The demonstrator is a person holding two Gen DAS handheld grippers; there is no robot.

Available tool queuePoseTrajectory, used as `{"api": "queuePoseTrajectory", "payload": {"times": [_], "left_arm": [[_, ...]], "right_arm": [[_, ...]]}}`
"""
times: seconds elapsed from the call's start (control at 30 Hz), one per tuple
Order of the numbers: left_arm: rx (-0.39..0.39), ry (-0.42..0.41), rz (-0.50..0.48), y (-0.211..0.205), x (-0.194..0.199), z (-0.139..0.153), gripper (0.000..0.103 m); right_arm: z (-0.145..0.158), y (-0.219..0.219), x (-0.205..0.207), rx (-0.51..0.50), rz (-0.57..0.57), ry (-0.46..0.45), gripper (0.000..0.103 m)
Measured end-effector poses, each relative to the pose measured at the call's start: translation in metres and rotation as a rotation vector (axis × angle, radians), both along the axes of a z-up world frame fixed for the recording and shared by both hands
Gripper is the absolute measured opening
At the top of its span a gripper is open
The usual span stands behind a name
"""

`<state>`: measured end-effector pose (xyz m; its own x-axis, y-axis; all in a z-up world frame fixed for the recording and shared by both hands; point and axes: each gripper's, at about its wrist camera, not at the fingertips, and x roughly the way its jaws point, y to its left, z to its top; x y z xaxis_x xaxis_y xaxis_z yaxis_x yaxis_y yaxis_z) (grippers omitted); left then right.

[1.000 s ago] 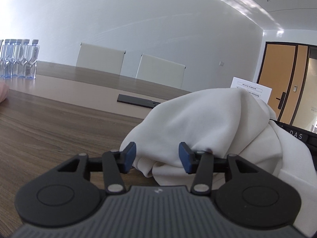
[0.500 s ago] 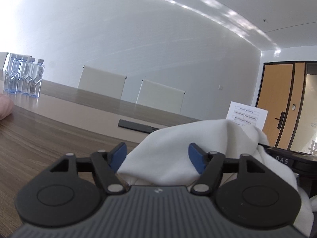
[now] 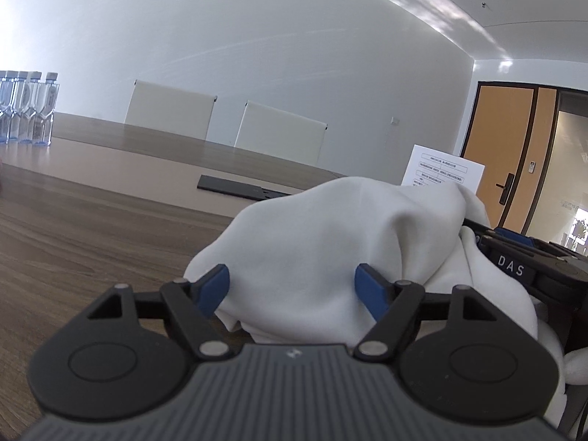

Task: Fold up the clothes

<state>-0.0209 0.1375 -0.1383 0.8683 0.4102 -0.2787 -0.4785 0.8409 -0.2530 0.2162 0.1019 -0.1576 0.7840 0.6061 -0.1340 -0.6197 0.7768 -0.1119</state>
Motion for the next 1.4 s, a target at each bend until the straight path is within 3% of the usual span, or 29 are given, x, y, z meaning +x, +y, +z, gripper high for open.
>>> {"api": "queuePoseTrajectory", "payload": {"times": [0.07, 0.13, 0.23, 0.4, 0.63, 0.93, 1.13, 1.2, 1.27, 1.33, 1.37, 1.4], "left_arm": [[0.010, -0.001, -0.012, -0.001, 0.000, 0.000, 0.054], [0.035, -0.001, -0.036, -0.006, 0.000, 0.001, 0.027], [0.115, 0.007, -0.037, -0.016, 0.001, 0.002, 0.006], [0.141, 0.001, -0.015, -0.017, -0.001, 0.003, 0.004], [0.127, -0.045, 0.089, -0.006, -0.010, 0.010, 0.002], [0.108, -0.062, 0.177, -0.003, -0.015, 0.015, 0.002], [0.091, -0.075, 0.221, -0.001, -0.021, 0.018, 0.001], [0.078, -0.076, 0.221, 0.001, -0.023, 0.018, 0.001], [0.077, -0.076, 0.217, 0.000, -0.023, 0.018, 0.001], [0.081, -0.074, 0.211, -0.001, -0.023, 0.018, 0.001], [0.084, -0.074, 0.207, -0.002, -0.023, 0.019, 0.001], [0.086, -0.073, 0.202, -0.003, -0.023, 0.019, 0.001]], "right_arm": [[0.001, -0.001, -0.008, -0.009, 0.000, -0.030, 0.062], [0.006, -0.006, -0.022, -0.004, 0.031, -0.051, 0.068], [0.014, -0.016, -0.044, 0.008, 0.089, -0.079, 0.077], [0.021, -0.041, -0.085, 0.021, 0.216, -0.072, 0.083], [0.017, -0.058, -0.118, -0.079, 0.271, -0.068, 0.086], [-0.005, -0.043, -0.126, -0.337, 0.145, -0.037, 0.093], [-0.020, -0.038, -0.120, -0.409, 0.046, -0.053, 0.094], [-0.024, -0.038, -0.120, -0.426, 0.038, -0.072, 0.077], [-0.022, -0.037, -0.119, -0.430, 0.021, -0.110, 0.066], [-0.018, -0.037, -0.119, -0.411, -0.046, -0.251, 0.044], [-0.016, -0.036, -0.118, -0.399, -0.100, -0.355, 0.024], [-0.011, -0.036, -0.117, -0.375, -0.130, -0.406, 0.012]]}}
